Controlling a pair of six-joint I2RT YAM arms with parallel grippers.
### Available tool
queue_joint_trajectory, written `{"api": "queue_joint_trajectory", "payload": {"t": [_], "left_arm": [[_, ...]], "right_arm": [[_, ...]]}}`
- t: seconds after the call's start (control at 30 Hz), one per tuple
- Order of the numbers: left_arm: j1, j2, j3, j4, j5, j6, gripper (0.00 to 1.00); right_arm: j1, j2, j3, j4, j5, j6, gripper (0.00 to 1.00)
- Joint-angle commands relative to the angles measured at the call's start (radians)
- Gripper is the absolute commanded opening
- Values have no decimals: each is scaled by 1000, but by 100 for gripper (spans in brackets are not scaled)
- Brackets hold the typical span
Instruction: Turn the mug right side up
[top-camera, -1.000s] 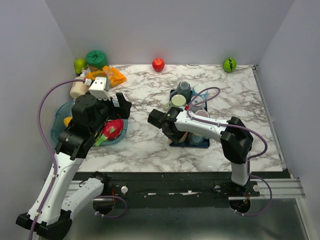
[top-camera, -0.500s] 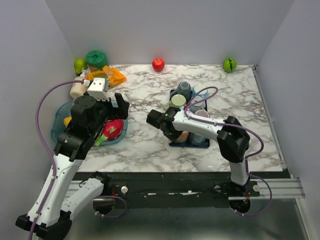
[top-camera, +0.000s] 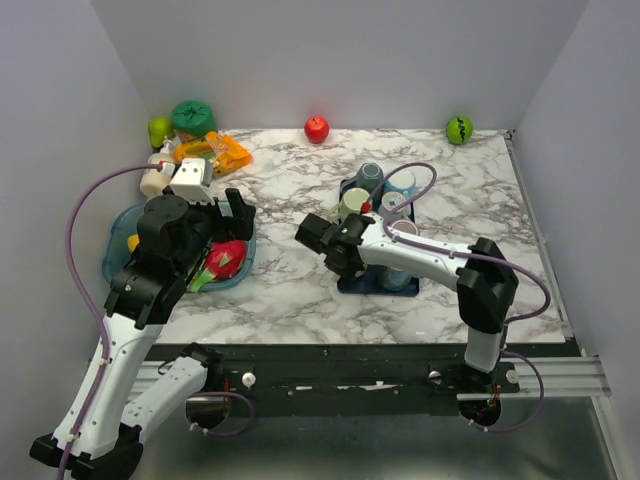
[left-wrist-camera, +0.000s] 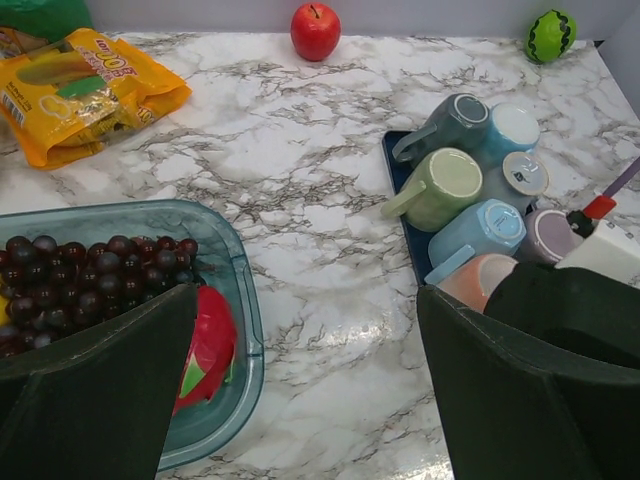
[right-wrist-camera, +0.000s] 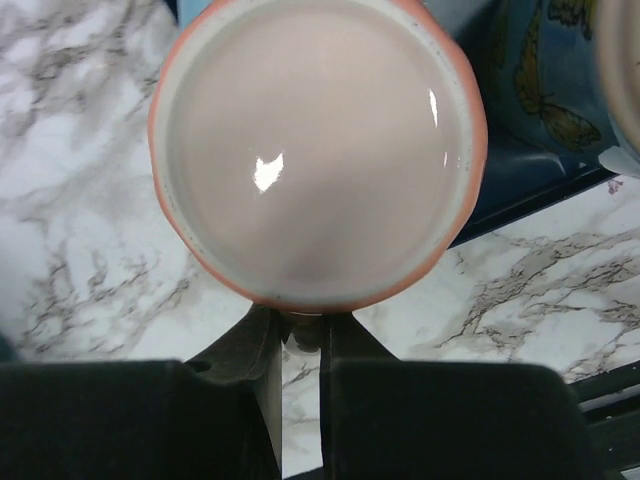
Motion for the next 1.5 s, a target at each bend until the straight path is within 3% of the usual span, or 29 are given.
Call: {"api": "queue_joint_trajectory", "payload": {"t": [0.0, 0.17, 0.33, 0.63, 0.9, 1.47], "left_arm": [[-2, -12, 10, -8, -9, -34, 99], [-3, 0, 19, -19, 51, -60, 99], [-3, 20, 43, -16, 166, -95, 99], [-3, 57, 42, 101, 480, -237, 99], [-2, 46, -95, 459, 753, -519, 98], [-3, 60, -187, 814, 774, -779, 68]], "right_arm": [[22, -138, 7, 113, 127, -95, 0], [42, -287, -56, 263, 130, -270, 0], [42, -439, -140, 553, 81, -488, 0], [43, -603, -189, 921, -45, -807, 0], [43, -628, -131, 1003, -142, -792, 0], [43, -709, -166, 1150, -294, -732, 0]]}}
